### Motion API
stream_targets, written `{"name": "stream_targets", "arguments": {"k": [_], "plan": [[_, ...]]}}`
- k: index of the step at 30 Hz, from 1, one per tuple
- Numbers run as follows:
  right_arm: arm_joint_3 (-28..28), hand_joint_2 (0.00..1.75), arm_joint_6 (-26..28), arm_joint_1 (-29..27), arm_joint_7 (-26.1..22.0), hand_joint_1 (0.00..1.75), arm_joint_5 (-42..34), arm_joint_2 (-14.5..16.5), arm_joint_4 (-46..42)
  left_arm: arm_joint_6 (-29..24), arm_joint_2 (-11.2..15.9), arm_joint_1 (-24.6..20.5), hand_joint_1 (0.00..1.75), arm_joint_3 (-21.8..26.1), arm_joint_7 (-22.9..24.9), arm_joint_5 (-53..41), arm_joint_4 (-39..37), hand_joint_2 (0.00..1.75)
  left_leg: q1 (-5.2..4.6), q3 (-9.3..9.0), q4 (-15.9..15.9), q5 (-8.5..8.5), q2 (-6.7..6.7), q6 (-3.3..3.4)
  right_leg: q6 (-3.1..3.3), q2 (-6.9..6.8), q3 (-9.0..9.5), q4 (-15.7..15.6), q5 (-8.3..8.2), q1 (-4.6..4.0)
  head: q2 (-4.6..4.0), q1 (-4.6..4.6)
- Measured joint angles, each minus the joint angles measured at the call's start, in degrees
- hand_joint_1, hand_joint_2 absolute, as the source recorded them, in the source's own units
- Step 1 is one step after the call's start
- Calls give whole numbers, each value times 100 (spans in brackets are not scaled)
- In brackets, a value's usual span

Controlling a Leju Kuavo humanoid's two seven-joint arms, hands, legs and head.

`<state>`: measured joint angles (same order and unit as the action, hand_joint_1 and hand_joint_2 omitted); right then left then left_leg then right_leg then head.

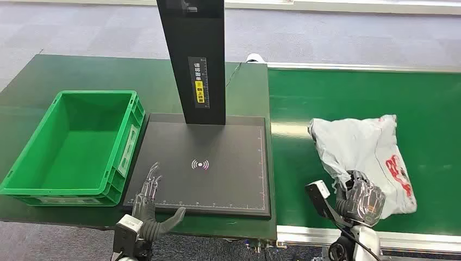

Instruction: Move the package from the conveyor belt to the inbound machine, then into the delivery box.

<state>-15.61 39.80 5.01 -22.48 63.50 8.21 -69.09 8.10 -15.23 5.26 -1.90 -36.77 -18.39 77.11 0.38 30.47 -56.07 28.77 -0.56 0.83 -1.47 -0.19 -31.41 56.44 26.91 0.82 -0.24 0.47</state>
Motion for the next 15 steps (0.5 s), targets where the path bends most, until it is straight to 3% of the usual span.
{"name": "stream_targets", "arguments": {"k": [4,7,12,15], "plan": [[-121,175,6,-4,-1098,175,-969,295,-558,-50,-25,-23,0,-1,-22,-7,-27,175,0,0,0,0,3,0,0,3,0,0,0,0,0,2],[21,175,6,-52,-1610,175,-1883,478,-1113,-96,-40,-43,0,-2,-35,-11,-50,175,0,1,0,0,5,0,0,3,0,1,0,0,0,2],[875,175,-154,-77,-1596,175,-2874,495,-1633,-135,-48,-130,0,-3,-54,-18,-125,175,0,-2,1,0,20,0,1,16,0,2,-1,0,0,2],[1465,175,-1004,70,-1407,175,-3552,432,-1525,-157,-45,-184,0,-3,-100,-16,-196,175,1,-2,2,-2,26,-2,5,20,-1,4,-4,-1,0,2]]}}
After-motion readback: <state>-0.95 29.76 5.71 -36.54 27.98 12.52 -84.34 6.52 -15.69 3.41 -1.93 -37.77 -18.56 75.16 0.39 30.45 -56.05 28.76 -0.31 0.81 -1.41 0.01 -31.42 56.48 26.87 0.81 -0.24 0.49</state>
